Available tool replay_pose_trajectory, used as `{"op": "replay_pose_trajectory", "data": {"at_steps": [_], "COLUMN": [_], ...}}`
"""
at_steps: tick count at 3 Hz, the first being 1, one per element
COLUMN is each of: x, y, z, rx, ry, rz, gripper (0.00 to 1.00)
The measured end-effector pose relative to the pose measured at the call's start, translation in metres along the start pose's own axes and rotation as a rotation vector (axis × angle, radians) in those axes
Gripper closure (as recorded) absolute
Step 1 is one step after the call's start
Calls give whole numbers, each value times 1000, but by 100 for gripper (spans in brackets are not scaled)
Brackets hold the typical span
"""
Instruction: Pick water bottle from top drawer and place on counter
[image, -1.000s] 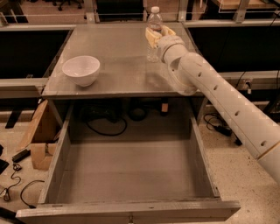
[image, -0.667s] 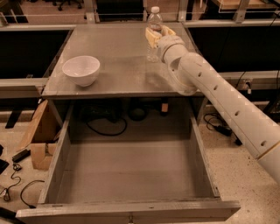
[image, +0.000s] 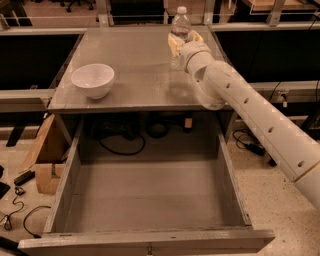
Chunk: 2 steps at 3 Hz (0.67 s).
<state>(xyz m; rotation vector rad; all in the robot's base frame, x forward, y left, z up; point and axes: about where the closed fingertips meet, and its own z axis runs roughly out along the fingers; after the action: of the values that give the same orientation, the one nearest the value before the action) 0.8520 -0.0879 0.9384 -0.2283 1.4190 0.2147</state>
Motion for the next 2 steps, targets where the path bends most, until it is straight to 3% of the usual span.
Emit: {"op": "replay_pose_trajectory", "data": {"at_steps": [1,2], "x": [0,0], "y": [0,0], "z": [0,0], "rx": [0,0], "ry": [0,0], "rz": [0,0], "gripper": [0,0]}}
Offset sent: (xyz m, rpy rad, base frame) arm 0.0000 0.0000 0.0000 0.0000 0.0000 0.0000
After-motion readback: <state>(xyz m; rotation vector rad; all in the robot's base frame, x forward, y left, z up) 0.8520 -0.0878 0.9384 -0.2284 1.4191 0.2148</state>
